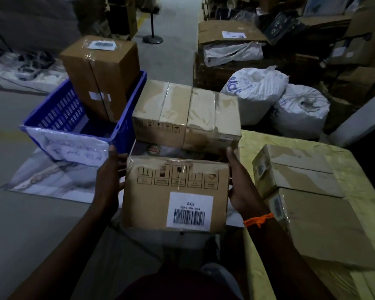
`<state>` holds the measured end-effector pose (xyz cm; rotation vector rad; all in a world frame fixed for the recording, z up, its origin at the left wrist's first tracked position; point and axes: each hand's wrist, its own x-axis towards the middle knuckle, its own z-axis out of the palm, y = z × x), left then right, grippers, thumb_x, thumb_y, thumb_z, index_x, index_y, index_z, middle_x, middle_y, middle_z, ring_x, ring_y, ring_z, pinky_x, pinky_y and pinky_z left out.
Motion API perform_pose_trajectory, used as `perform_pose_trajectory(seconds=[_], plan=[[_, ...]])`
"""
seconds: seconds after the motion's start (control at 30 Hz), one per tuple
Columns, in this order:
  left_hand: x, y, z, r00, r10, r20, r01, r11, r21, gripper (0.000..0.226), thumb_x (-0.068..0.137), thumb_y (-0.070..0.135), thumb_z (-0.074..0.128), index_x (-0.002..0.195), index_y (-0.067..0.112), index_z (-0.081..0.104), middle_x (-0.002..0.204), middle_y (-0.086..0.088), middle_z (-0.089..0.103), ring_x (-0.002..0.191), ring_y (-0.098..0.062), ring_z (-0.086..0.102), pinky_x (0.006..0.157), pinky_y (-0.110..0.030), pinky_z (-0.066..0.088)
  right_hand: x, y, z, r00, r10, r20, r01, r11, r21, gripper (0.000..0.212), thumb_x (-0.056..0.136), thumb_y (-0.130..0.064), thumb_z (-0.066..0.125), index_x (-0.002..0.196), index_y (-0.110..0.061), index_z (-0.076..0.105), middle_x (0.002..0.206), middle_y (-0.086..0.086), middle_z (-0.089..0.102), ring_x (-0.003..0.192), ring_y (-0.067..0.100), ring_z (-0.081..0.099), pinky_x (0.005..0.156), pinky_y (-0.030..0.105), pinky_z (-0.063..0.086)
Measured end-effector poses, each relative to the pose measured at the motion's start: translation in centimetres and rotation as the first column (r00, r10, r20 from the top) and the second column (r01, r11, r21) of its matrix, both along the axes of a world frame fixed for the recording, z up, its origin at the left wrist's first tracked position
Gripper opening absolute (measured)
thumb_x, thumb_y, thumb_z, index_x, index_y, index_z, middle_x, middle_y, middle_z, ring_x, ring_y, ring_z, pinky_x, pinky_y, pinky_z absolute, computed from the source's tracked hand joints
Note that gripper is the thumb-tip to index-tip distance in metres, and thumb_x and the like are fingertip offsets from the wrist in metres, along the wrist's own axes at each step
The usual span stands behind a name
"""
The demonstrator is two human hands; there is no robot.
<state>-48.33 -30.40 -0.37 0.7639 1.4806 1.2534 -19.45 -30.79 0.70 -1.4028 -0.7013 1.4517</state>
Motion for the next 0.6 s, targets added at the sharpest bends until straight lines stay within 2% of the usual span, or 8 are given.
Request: perform_pose_trajectory(seconds=[0.07,0.13,0.23,0.3,0.37,0.47,0.53,0.6], plan=[[-0.7,0.1,-0.7,0.995,-0.084,0.057,0.090,0.988,-0.127,0.054,0.096,0.063,0.049,0.112,0.015,0.069,0.104,-0.005,0.075,0.097,-0.020,0.068,0.072,-0.033,0.049,-0.4,0.0,-0.6,0.999,0.026,-0.043,-0.029,0.998,-0.058,0.040,0.098,-0.047,0.065,0.125,-0.018,0.073,0.115,0.014,0.077,0.107,0.032,0.074,0.094,0.053,0.058],[-0.9,0.0,-1.6,0.985,-0.169,0.024,0.170,0.968,-0.182,0.045,0.099,0.050,0.057,0.115,0.010,0.067,0.101,-0.005,0.075,0.096,-0.023,0.068,0.068,-0.030,0.049,-0.2,0.1,-1.5,0.999,0.028,-0.046,-0.034,0.992,-0.118,0.045,0.090,-0.042,0.073,0.125,-0.014,0.073,0.119,0.018,0.074,0.112,0.040,0.070,0.103,0.058,0.052],[-0.8,-0.3,-1.7,0.972,-0.228,0.053,0.233,0.961,-0.146,0.027,0.103,0.032,0.053,0.092,0.011,0.064,0.070,-0.002,0.068,0.071,-0.017,0.065,0.059,-0.025,0.050,0.8,-0.1,-2.1,0.995,0.102,-0.006,-0.101,0.978,-0.184,0.030,0.092,-0.034,0.071,0.110,-0.011,0.077,0.106,0.019,0.075,0.098,0.038,0.068,0.091,0.050,0.051],[-0.9,-0.5,-1.2,0.961,-0.264,0.081,0.272,0.955,-0.115,0.029,0.103,0.023,0.048,0.080,0.010,0.061,0.065,-0.008,0.059,0.062,-0.020,0.059,0.056,-0.026,0.049,1.4,-0.6,-2.6,0.983,0.178,0.036,-0.166,0.960,-0.226,0.019,0.089,-0.031,0.074,0.094,-0.013,0.078,0.095,0.016,0.071,0.090,0.033,0.066,0.084,0.047,0.047],[-1.3,-0.5,-1.6,0.951,-0.297,0.083,0.304,0.948,-0.095,0.027,0.101,0.014,0.044,0.082,0.011,0.064,0.074,-0.010,0.062,0.072,-0.025,0.059,0.064,-0.029,0.050,1.6,-1.0,-3.3,0.976,0.210,0.059,-0.189,0.949,-0.253,0.013,0.087,-0.022,0.076,0.092,-0.010,0.075,0.097,0.014,0.071,0.094,0.033,0.066,0.085,0.046,0.048],[-1.3,-0.5,-2.5,0.941,-0.338,0.027,0.336,0.920,-0.204,0.040,0.094,0.000,0.039,0.105,0.024,0.068,0.110,-0.003,0.066,0.104,-0.026,0.060,0.095,-0.041,0.049,0.9,-1.0,-4.4,0.968,0.231,0.093,-0.197,0.939,-0.280,0.006,0.087,-0.009,0.074,0.092,-0.008,0.077,0.096,0.010,0.078,0.090,0.025,0.072,0.079,0.037,0.056],[-0.8,-0.2,-3.5,0.922,-0.381,-0.070,0.350,0.896,-0.275,0.041,0.090,-0.007,0.043,0.108,0.019,0.069,0.124,-0.004,0.063,0.106,-0.023,0.058,0.092,-0.036,0.046,0.0,-0.7,-5.5,0.961,0.234,0.144,-0.185,0.939,-0.290,0.021,0.084,-0.003,0.076,0.104,-0.009,0.076,0.099,0.008,0.079,0.088,0.021,0.073,0.067,0.030,0.056],[-0.3,0.0,-4.8,0.890,-0.428,-0.159,0.375,0.884,-0.280,0.037,0.093,-0.006,0.053,0.124,0.011,0.067,0.139,-0.013,0.059,0.110,-0.027,0.058,0.090,-0.036,0.045,-1.1,-0.4,-6.6,0.956,0.223,0.189,-0.168,0.948,-0.269,0.026,0.082,0.004,0.075,0.105,-0.009,0.074,0.094,0.009,0.079,0.084,0.021,0.072,0.059,0.025,0.055]])
